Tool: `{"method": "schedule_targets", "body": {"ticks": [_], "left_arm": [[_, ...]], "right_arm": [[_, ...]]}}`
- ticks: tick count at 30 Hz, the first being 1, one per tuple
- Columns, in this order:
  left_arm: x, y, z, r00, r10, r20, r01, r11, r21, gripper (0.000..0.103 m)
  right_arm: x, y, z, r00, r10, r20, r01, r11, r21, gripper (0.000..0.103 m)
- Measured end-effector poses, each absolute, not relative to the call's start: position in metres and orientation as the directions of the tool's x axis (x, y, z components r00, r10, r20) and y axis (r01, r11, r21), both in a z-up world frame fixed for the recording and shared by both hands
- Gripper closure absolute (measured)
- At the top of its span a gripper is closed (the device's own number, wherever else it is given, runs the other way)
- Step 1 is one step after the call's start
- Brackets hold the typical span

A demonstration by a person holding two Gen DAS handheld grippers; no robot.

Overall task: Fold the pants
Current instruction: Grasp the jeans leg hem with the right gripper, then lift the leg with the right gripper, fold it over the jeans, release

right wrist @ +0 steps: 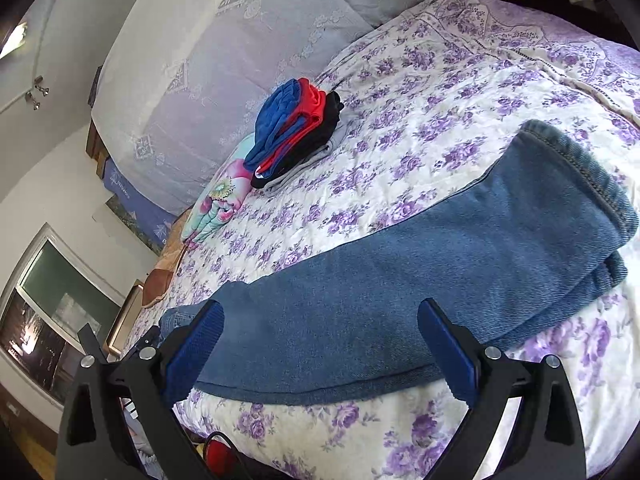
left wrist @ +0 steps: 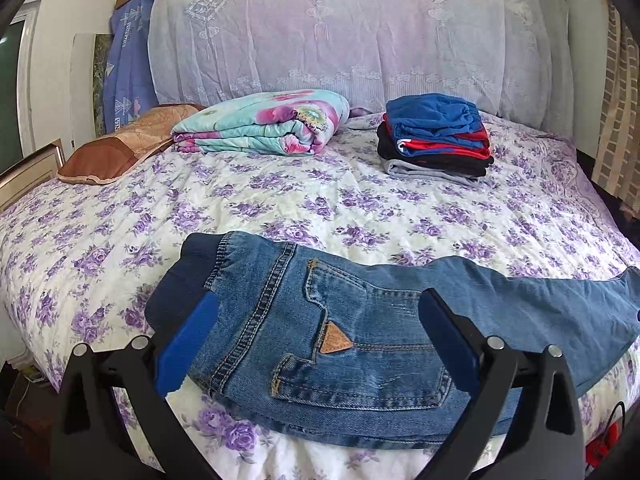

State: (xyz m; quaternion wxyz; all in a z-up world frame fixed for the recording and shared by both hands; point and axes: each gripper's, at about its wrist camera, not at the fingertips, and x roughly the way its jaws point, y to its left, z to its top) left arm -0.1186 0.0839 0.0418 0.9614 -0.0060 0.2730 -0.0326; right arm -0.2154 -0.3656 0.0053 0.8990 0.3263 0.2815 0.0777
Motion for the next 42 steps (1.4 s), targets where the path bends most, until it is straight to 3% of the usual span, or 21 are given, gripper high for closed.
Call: {"method": "schedule_targets", "body": {"ticks": [9,13,17,24,31,42], "left_arm": [[-0.128,0.095,0.054,0.857,-0.068,-0.510,0.034,0.997,-0.076,0.005],[-0.133,0.103,0.062,0.868,-0.062,-0.492,0.023,0.996,-0.084,0.005],[-0.133,0.108,0.063,0.868,-0.065,-0.493,0.014,0.994,-0.106,0.005],[-0.133,0.106,0.063,0.868,-0.068,-0.493,0.020,0.995,-0.103,0.005],[-0.129,0.101,0.057,0.850,-0.094,-0.518,0.036,0.992,-0.121,0.005],[-0.133,0.099,0.061,0.855,-0.102,-0.508,0.044,0.991,-0.125,0.005]], "right_arm": [[-0.241,-0.409,0.008,0.864,0.271,-0.425,0.097,0.739,0.667,0.004],[-0.252,-0.435,-0.001,0.842,0.267,-0.469,0.164,0.702,0.693,0.005],[-0.267,-0.470,-0.013,0.860,0.255,-0.442,0.222,0.593,0.774,0.005],[-0.264,-0.483,-0.039,0.843,0.250,-0.476,0.284,0.545,0.789,0.003],[-0.248,-0.475,-0.041,0.875,0.183,-0.447,0.265,0.591,0.762,0.003],[-0.248,-0.484,-0.045,0.926,0.160,-0.341,0.233,0.468,0.852,0.003]]}}
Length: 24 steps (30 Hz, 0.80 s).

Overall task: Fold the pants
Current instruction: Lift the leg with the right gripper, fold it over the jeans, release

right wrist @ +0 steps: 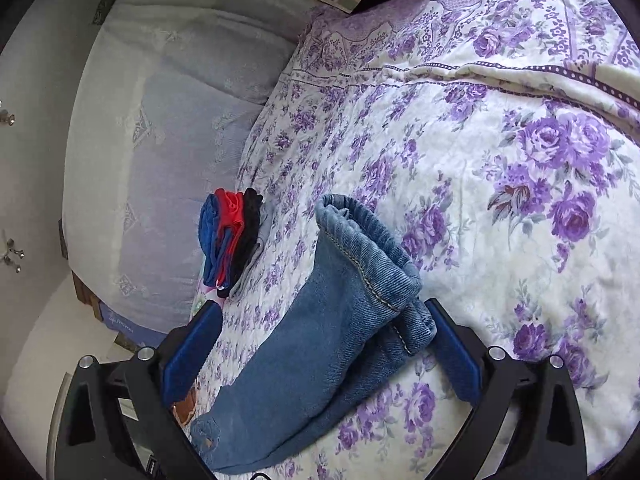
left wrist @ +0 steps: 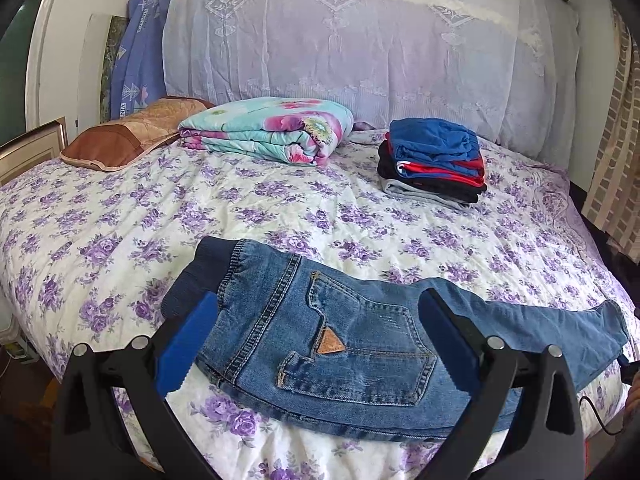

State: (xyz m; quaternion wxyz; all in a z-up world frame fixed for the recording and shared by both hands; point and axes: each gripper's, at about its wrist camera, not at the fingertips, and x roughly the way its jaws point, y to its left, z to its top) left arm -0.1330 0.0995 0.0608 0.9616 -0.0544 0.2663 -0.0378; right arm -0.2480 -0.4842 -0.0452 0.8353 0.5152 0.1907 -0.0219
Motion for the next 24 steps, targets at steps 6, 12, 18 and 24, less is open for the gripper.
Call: {"method": "schedule_targets", "body": {"ticks": [6,12,18,24], "left_arm": [[-0.133,0.098,0.062,0.849,-0.113,-0.516,0.047,0.989,-0.140,0.005],[-0.132,0.101,0.062,0.850,-0.110,-0.515,0.040,0.989,-0.145,0.005],[-0.131,0.108,0.064,0.850,-0.114,-0.514,0.030,0.985,-0.170,0.005],[-0.132,0.115,0.066,0.853,-0.105,-0.512,0.015,0.984,-0.177,0.005]], "right_arm": [[-0.239,-0.481,-0.042,0.887,0.208,-0.413,0.265,0.503,0.823,0.003],[-0.234,-0.478,-0.041,0.864,0.188,-0.468,0.319,0.516,0.795,0.057],[-0.234,-0.486,-0.075,0.890,0.253,-0.380,0.268,0.385,0.883,0.088],[-0.242,-0.471,-0.058,0.914,0.156,-0.374,0.248,0.514,0.821,0.090]]}}
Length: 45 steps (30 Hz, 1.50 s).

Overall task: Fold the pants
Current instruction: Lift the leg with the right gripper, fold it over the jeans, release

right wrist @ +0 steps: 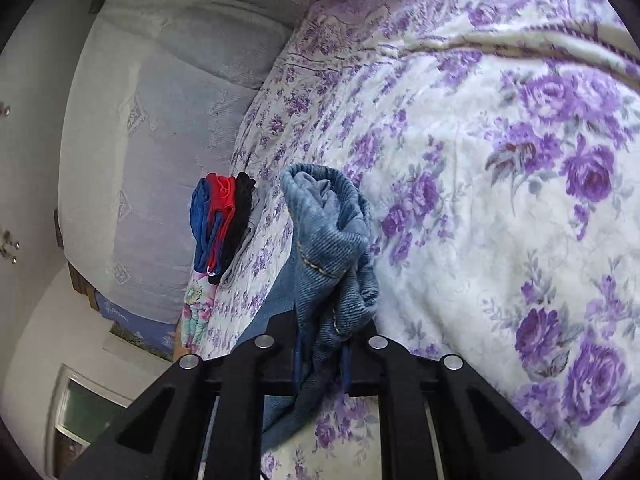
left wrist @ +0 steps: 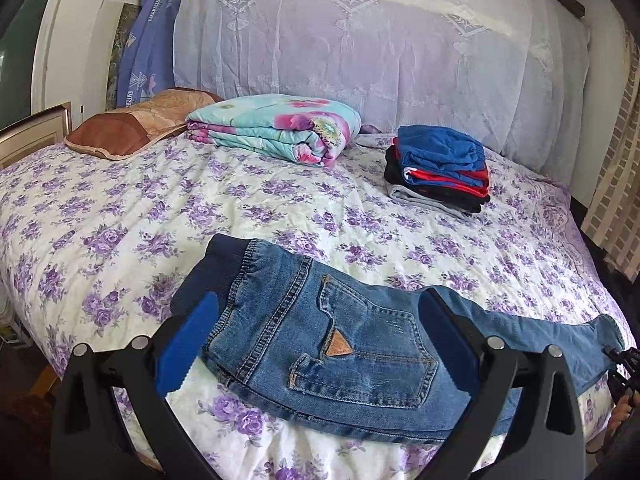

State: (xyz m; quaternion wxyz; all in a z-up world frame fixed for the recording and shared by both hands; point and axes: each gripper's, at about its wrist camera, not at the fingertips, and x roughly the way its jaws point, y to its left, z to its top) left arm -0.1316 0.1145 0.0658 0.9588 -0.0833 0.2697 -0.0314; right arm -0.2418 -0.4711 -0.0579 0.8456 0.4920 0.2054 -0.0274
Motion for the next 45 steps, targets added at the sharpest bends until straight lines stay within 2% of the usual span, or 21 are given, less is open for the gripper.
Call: {"method": "schedule_targets", "body": {"ticks": [6,10,14,20,23,25,33,35,38,39,42,43,45], "left_arm": [[-0.132,0.128,0.068,0.859,-0.093,-0.503,-0.010,0.980,-0.197,0.005],[-0.133,0.139,0.071,0.865,-0.094,-0.493,-0.022,0.974,-0.224,0.005],[-0.135,0.147,0.074,0.872,-0.094,-0.480,-0.030,0.969,-0.246,0.005],[-0.136,0.161,0.076,0.876,-0.095,-0.473,-0.044,0.961,-0.274,0.005],[-0.136,0.167,0.076,0.876,-0.103,-0.471,-0.045,0.955,-0.294,0.005],[-0.137,0.170,0.075,0.877,-0.107,-0.469,-0.046,0.952,-0.304,0.005],[-0.129,0.176,0.068,0.865,-0.130,-0.484,-0.054,0.936,-0.347,0.005],[-0.130,0.174,0.068,0.864,-0.134,-0.485,-0.047,0.938,-0.343,0.005],[-0.133,0.171,0.070,0.867,-0.131,-0.480,-0.038,0.944,-0.327,0.005],[-0.133,0.170,0.071,0.869,-0.128,-0.478,-0.037,0.946,-0.321,0.005],[-0.134,0.170,0.071,0.870,-0.125,-0.476,-0.039,0.947,-0.319,0.005],[-0.133,0.170,0.070,0.869,-0.125,-0.478,-0.041,0.946,-0.322,0.005],[-0.132,0.171,0.069,0.866,-0.128,-0.483,-0.044,0.943,-0.330,0.005]], "right_arm": [[-0.236,-0.426,0.005,0.921,0.011,-0.389,0.230,0.791,0.567,0.090],[-0.222,-0.360,0.047,0.928,-0.049,-0.368,0.167,0.941,0.295,0.090],[-0.195,-0.279,0.065,0.930,-0.059,-0.364,0.066,0.998,0.009,0.090],[-0.161,-0.156,0.036,0.905,-0.038,-0.425,-0.123,0.930,-0.345,0.090],[-0.151,-0.117,0.003,0.876,-0.073,-0.476,-0.182,0.865,-0.468,0.090],[-0.153,-0.106,-0.014,0.881,-0.104,-0.462,-0.182,0.827,-0.532,0.090],[-0.183,-0.093,-0.016,0.893,-0.065,-0.444,-0.230,0.783,-0.578,0.090],[-0.175,-0.087,-0.033,0.865,-0.102,-0.491,-0.262,0.743,-0.616,0.085],[-0.180,-0.080,-0.041,0.885,-0.128,-0.447,-0.242,0.694,-0.678,0.081],[-0.183,-0.080,-0.038,0.881,-0.120,-0.458,-0.256,0.694,-0.673,0.075],[-0.200,-0.089,-0.013,0.861,-0.010,-0.509,-0.337,0.739,-0.584,0.044],[-0.209,-0.093,0.000,0.856,0.052,-0.514,-0.370,0.756,-0.539,0.040],[-0.219,-0.101,0.024,0.855,0.140,-0.499,-0.401,0.790,-0.465,0.040]]}}
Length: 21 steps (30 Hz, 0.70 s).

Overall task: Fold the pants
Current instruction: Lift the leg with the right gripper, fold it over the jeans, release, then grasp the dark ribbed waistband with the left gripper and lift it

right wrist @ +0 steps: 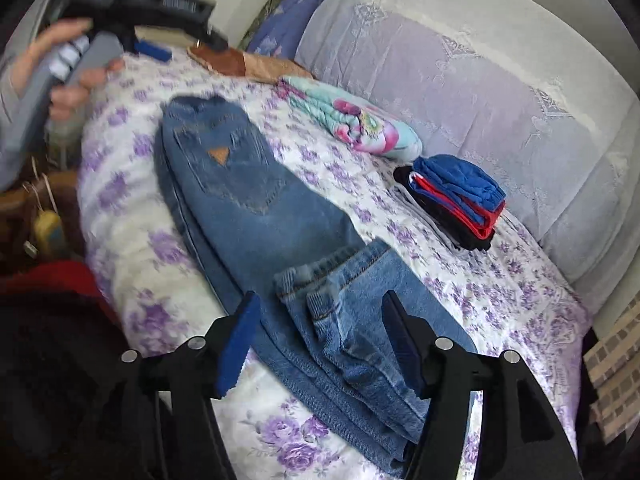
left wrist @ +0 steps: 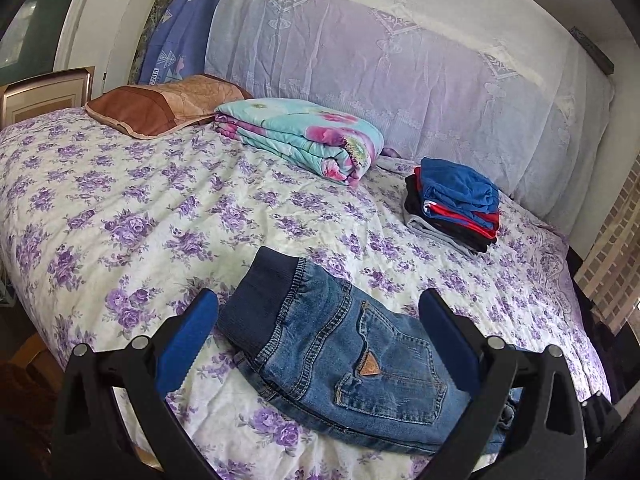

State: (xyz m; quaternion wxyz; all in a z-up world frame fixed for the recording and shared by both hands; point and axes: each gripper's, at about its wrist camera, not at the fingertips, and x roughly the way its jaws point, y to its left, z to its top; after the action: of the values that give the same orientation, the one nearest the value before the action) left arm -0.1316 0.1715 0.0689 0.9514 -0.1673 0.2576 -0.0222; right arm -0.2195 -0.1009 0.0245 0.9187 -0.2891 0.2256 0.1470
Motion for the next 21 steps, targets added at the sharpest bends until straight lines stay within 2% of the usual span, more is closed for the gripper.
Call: {"method": "schedule_targets", "body": {"ticks": [3,6,10,11,13,16,20,21], "left_arm": [[-0.131,0.171,0.068,0.863,-0.136,-0.487,-0.041,0.942,-0.334,0.005],[-0.133,0.167,0.069,0.864,-0.138,-0.484,-0.030,0.946,-0.324,0.005],[-0.134,0.166,0.071,0.867,-0.137,-0.479,-0.022,0.950,-0.312,0.005],[-0.134,0.166,0.070,0.866,-0.135,-0.481,-0.025,0.950,-0.313,0.005],[-0.131,0.168,0.067,0.861,-0.134,-0.490,-0.033,0.948,-0.318,0.005],[-0.127,0.170,0.063,0.852,-0.137,-0.505,-0.043,0.943,-0.329,0.005],[-0.127,0.171,0.062,0.855,-0.129,-0.502,-0.047,0.945,-0.324,0.005],[-0.126,0.170,0.061,0.853,-0.132,-0.505,-0.047,0.944,-0.325,0.005]], "right_arm": [[-0.212,-0.124,0.061,0.888,0.162,-0.431,-0.318,0.892,-0.321,0.041],[-0.172,-0.149,0.069,0.903,0.058,-0.426,-0.167,0.960,-0.224,0.042],[-0.130,-0.144,0.008,0.766,0.054,-0.640,-0.220,0.958,-0.183,0.044],[-0.128,-0.139,-0.012,0.743,0.047,-0.667,-0.226,0.956,-0.185,0.044],[-0.137,-0.137,-0.022,0.784,0.039,-0.619,-0.196,0.963,-0.187,0.044],[-0.128,-0.147,-0.007,0.737,0.095,-0.669,-0.216,0.971,-0.101,0.044],[-0.134,-0.150,0.028,0.801,0.122,-0.585,-0.197,0.978,-0.066,0.044],[-0.131,-0.149,0.032,0.810,0.112,-0.576,-0.183,0.981,-0.067,0.040]]}}
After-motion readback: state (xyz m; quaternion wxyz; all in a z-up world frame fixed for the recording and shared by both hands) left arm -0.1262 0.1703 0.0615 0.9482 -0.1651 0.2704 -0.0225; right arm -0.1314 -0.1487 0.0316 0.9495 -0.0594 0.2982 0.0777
